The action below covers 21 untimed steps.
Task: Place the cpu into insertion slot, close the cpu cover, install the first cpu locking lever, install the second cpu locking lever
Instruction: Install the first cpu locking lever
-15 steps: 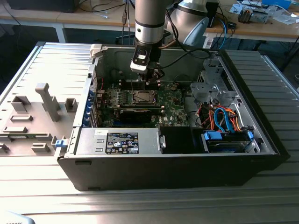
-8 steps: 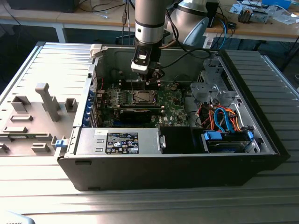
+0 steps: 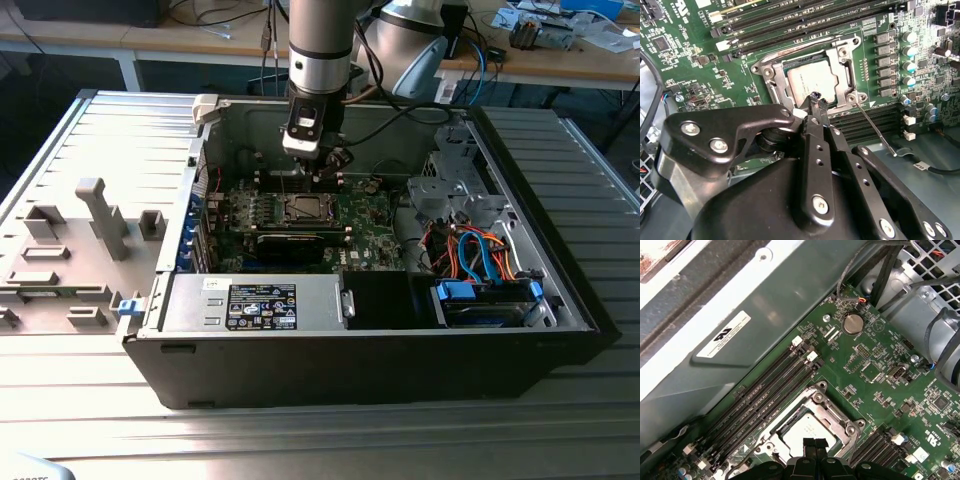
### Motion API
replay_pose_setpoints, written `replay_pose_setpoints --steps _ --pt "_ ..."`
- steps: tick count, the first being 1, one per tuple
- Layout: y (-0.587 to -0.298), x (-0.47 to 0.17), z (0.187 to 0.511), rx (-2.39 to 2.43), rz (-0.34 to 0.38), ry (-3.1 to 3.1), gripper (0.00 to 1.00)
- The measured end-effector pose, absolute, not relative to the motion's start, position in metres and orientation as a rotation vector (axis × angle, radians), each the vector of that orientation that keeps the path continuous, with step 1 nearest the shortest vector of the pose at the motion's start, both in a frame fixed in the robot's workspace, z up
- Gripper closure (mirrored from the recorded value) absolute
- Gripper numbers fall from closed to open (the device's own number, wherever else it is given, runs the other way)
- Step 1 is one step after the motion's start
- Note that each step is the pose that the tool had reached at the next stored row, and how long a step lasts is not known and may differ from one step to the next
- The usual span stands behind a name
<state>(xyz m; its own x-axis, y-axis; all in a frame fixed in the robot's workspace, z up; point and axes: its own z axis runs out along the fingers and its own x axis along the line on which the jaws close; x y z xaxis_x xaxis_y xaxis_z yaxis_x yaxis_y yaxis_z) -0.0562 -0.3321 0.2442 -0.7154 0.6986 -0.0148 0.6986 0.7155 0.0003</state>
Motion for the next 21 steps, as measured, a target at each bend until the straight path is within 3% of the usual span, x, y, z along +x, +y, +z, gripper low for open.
replay_pose_setpoints --steps 21 --pt "-0.332 -0.0562 0.2442 1.05 -0.009 2.945 0.89"
